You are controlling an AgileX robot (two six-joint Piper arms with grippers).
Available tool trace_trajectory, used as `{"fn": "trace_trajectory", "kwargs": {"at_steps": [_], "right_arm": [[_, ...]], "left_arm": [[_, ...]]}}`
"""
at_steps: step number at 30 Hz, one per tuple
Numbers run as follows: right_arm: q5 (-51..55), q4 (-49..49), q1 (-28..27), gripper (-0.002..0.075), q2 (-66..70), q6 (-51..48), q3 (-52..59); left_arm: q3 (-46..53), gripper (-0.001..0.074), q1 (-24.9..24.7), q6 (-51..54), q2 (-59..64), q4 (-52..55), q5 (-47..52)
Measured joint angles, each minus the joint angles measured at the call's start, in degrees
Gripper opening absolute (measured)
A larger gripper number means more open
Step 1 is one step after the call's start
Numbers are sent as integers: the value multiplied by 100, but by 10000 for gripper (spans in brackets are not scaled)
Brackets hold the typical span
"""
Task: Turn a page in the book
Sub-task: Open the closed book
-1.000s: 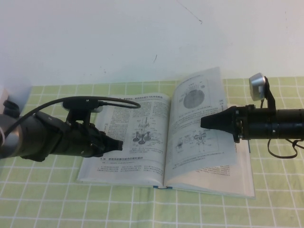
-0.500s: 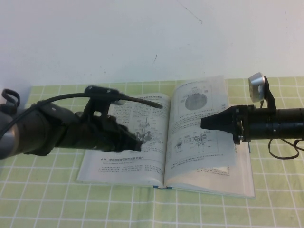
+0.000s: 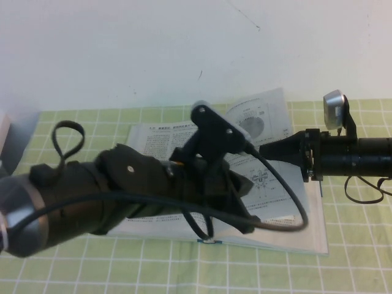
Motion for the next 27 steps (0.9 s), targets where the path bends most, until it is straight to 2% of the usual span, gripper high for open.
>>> {"fn": "trace_trajectory", "kwargs": {"at_steps": [6,19,22,27], "right_arm": [[0,0,0,359,0,-50,0],[0,0,0,356,0,-60,0],[0,0,0,356,0,-60,0],[0,0,0,356,0,-22,0]], "left_arm": [[115,-3,-351,-10,2,36,-201],[549,-3,-403,-856,2,180,637],[553,-3,-635,-948,2,415,304],[553,-3,-1231,-991,39,792,-827]]}}
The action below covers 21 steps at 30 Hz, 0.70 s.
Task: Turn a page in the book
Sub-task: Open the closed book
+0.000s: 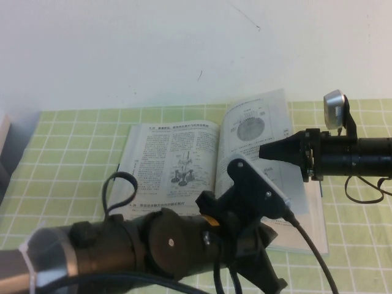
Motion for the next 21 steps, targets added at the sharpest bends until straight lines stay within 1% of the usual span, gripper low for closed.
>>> {"fn": "trace_trajectory", "kwargs": {"at_steps": [2,6,13,21], "right_arm": [[0,4,0,356,0,59,0],[0,26,0,356,0,160,0],[0,40,0,355,0,170,0],[0,40,0,355,-154,212,11]], "left_arm": [[0,-3,-206,0,89,35,-313],[0,-3,-365,22,306,38,-533],[0,-3,-381,22,694,-6,-953],[0,-3,-381,22,821,-91,-1343]]}}
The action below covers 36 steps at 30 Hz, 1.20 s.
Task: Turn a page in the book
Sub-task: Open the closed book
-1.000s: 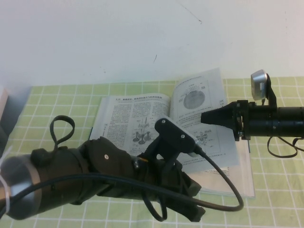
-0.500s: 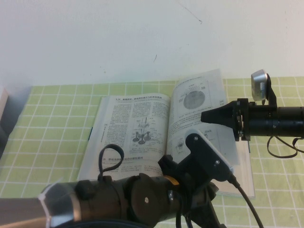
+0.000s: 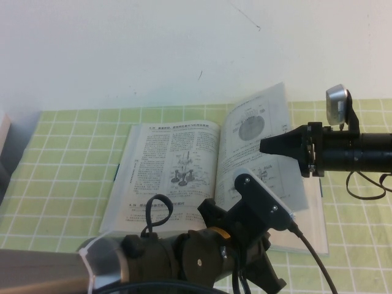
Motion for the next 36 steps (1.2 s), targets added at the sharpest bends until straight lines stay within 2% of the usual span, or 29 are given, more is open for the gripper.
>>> {"fn": "trace_trajectory", "kwargs": {"at_steps": [22,30,36], "right_arm": [[14,-33,247,355,-194,85,19],[14,-33,247,355,-194,130,19],[14,-33,247,355,-194,237,19]], "left_arm": [[0,-3,0,53,107,156,-244],[0,-3,0,53,129,190,-889],[0,-3,0,84,129,190,-980]]}}
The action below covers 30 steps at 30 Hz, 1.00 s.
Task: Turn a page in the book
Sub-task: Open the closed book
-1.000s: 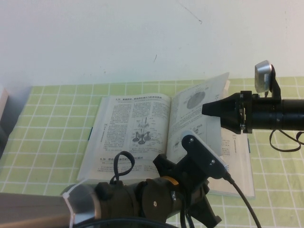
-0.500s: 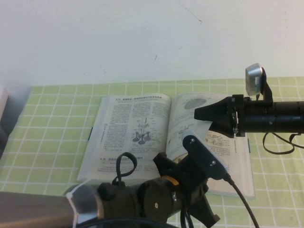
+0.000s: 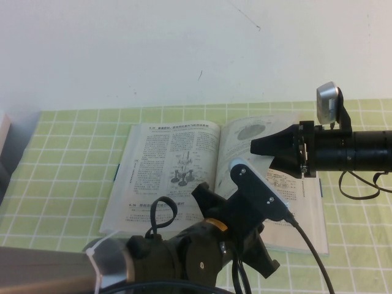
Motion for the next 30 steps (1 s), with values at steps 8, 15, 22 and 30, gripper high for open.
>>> {"fn": "trace_trajectory", "kwargs": {"at_steps": [8,15,22,30], "right_arm": [[0,-3,0,355,0,19,0],[0,-24,0,355,-106,19,0],[9,-35,0,355,-303,19,0],[9,-652,0,355,-728,19,4]], "left_arm": [[0,-3,0,195,0,0,-331],[0,-3,230,223,2,-209,-82],[0,-3,445,209,2,-352,27],[0,-3,445,196,2,-352,7]]}}
